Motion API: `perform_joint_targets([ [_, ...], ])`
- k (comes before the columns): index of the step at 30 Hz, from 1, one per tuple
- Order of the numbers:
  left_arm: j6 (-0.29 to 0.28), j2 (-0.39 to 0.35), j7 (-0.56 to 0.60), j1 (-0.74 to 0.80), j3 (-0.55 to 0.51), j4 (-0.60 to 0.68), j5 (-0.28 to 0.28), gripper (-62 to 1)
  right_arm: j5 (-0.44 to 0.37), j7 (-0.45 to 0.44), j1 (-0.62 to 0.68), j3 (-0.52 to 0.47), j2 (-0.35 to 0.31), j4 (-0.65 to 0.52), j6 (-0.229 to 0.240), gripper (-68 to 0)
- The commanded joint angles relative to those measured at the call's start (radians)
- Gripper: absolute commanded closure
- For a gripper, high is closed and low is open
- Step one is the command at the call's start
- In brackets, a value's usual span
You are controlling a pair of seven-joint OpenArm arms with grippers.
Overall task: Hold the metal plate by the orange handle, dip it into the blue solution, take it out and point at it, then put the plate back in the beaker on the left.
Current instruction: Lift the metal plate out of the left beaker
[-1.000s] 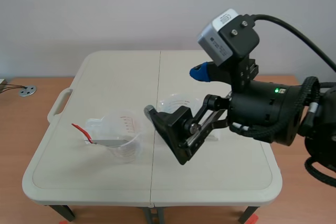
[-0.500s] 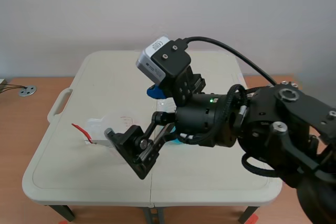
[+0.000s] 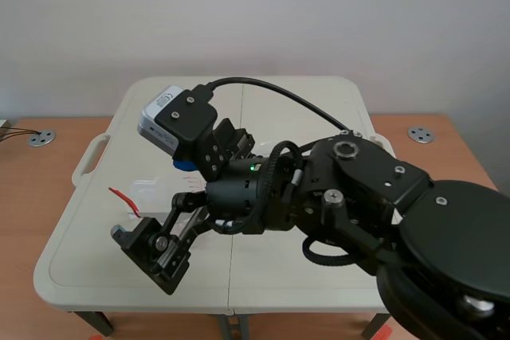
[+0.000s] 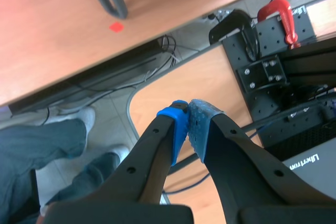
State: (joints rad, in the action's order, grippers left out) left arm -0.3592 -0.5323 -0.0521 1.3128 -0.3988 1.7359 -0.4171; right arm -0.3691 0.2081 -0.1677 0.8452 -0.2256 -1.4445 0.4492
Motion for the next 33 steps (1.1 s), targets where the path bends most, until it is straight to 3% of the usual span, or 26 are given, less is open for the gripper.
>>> perform_joint_targets([
  [1, 0.002, 0.005, 0.01, 0.004, 0.004, 0.001, -0.006, -3.0, -0.005, -0.016, -0.026, 0.002, 0.023, 0.008, 0.0, -66.3],
  [11, 0.002, 0.005, 0.01, 0.004, 0.004, -0.061, -0.006, -3.0, 0.05, -0.063, -0.034, 0.009, 0.093, 0.063, 0.0, -66.3],
  [17, 0.002, 0.005, 0.01, 0.004, 0.004, -0.092, -0.006, -3.0, 0.055, -0.069, -0.034, 0.009, 0.104, 0.063, -0.009, -66.3],
  [22, 0.002, 0.005, 0.01, 0.004, 0.004, -0.1, -0.006, -3.0, 0.056, -0.075, -0.034, 0.009, 0.104, 0.063, -0.046, -66.3],
  [28, 0.002, 0.005, 0.009, 0.004, 0.004, -0.101, -0.006, -3.0, 0.056, -0.082, -0.034, 0.009, 0.104, 0.063, -0.046, -66.1],
  [33, 0.002, 0.005, 0.009, 0.004, 0.004, -0.101, -0.006, -3.0, 0.056, -0.064, -0.034, 0.009, 0.104, 0.063, -0.046, -55.8],
])
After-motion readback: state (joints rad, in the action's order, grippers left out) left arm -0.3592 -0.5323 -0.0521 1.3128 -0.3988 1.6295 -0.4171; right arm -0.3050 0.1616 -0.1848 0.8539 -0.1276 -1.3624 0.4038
